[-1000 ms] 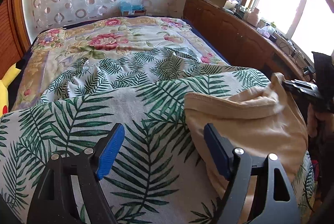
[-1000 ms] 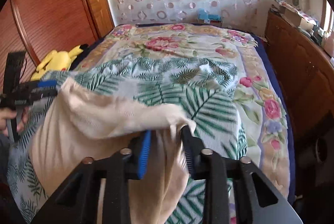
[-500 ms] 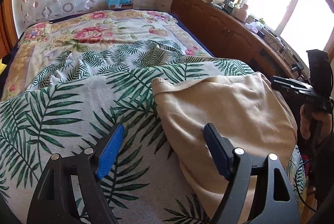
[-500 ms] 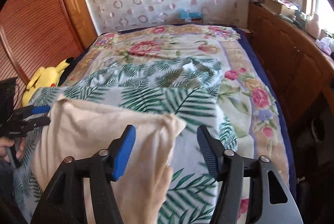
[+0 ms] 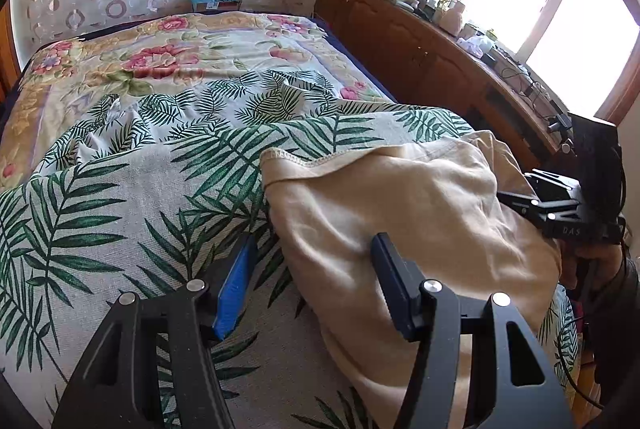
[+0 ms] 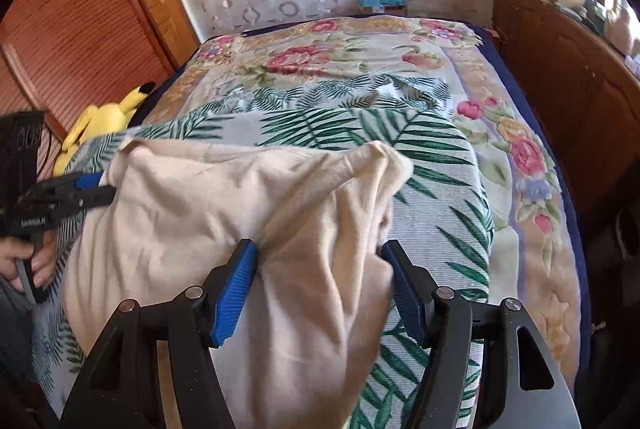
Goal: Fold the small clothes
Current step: 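Grasp the folded shirt bundle with both tools and lift it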
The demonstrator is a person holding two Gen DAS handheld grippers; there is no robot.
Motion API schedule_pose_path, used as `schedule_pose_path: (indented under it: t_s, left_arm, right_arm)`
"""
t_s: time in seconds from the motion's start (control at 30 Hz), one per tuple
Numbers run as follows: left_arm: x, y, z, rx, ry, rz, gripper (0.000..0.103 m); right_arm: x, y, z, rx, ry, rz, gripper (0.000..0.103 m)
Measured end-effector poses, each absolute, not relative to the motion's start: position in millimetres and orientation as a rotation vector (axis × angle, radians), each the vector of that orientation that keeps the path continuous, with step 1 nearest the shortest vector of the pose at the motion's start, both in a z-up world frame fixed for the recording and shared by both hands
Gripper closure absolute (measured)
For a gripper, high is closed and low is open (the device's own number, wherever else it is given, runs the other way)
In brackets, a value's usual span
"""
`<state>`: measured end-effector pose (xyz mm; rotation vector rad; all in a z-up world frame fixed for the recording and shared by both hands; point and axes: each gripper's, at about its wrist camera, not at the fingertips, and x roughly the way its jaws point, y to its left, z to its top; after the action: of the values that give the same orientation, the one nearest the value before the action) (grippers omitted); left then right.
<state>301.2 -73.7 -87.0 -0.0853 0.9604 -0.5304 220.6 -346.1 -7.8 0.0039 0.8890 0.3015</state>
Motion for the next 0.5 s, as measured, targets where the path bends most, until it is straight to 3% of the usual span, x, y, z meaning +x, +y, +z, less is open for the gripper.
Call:
schedule_pose_path:
  t_s: [0.07,0.13,0.23,0.5]
  left_arm:
    - [301,-76,-88,-0.093,0.971,-0.557,0.060]
    - [300,-81,-88,-0.074,0.973,-0.554,0.067]
    - [302,-81,-89,-0.102,0.991,-0.582,0.085]
    - [263,-63,-36,-0.153,0.843,-0.636,0.091]
  right_arm:
    - [220,-342,-8,-0.023,0.885,0.325,0.048]
    - [223,-344,-11,-0.028,0.892,0.351,0.057]
    - [225,-345,-13,-0.025,0.903,0.411,0.080]
    - [192,-343,31,-0.089,0.695,0.405,0.087]
